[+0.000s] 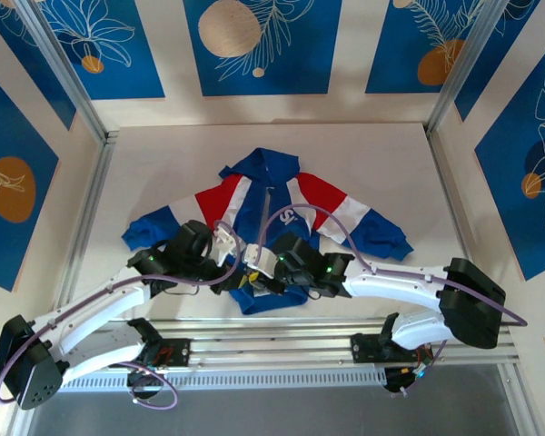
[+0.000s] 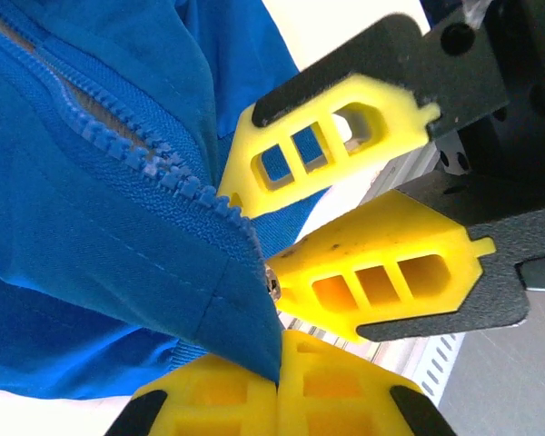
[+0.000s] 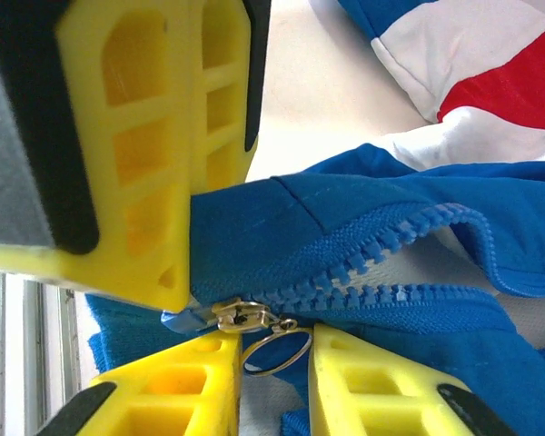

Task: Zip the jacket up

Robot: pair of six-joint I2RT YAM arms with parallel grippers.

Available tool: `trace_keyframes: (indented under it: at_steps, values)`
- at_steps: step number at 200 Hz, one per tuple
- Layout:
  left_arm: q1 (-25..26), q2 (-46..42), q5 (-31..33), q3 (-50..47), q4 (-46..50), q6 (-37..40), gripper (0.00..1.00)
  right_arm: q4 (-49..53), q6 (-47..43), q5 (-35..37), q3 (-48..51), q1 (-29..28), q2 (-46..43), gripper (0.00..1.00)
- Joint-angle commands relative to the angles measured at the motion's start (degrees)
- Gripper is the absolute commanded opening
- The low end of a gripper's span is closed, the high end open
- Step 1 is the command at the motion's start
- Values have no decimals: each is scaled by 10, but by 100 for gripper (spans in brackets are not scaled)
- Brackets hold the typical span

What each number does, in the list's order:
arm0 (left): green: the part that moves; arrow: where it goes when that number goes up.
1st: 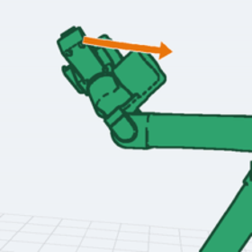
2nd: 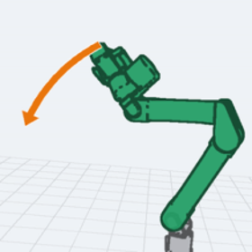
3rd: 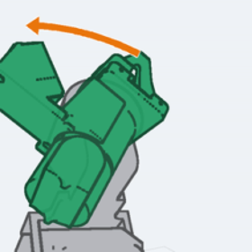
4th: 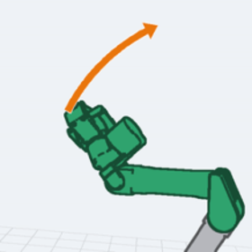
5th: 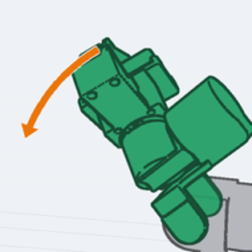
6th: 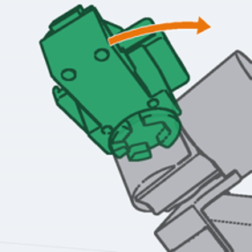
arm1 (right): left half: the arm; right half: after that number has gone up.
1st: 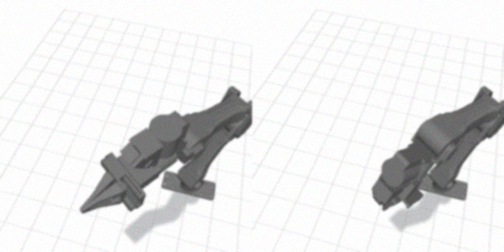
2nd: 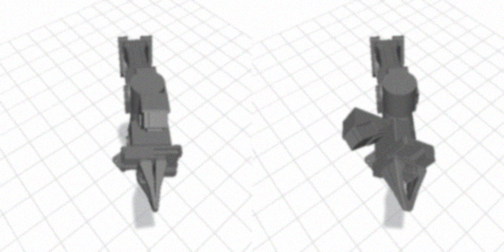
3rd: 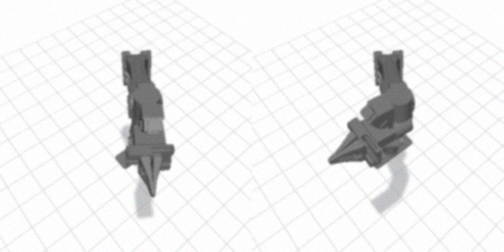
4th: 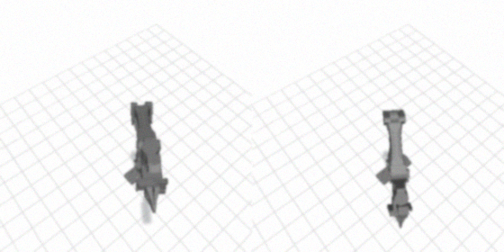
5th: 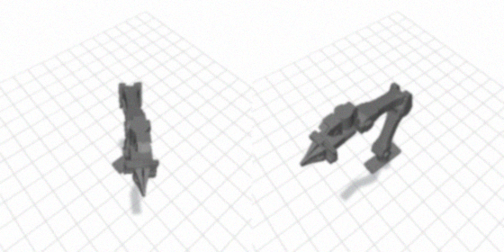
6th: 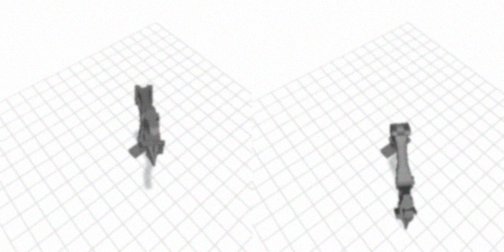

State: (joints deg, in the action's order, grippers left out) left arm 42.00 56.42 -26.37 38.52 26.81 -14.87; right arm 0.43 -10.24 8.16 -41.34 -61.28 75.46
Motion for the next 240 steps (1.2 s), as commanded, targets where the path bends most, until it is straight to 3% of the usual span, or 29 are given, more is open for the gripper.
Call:
trace_keyframes:
  at_steps: [1,51,156,240]
  values:
    - [-3,-11,-10,-5,14,8,0,-9,-4,-4,15,1,-29,30]
    - [-3,-10,-12,-3,11,8,0,-7,-1,10,13,5,-24,27]
    - [-3,-9,-21,1,11,8,0,-43,-4,-22,-5,3,16,38]
    - [-5,-19,-17,0,23,6,0,-71,5,86,-13,5,45,35]
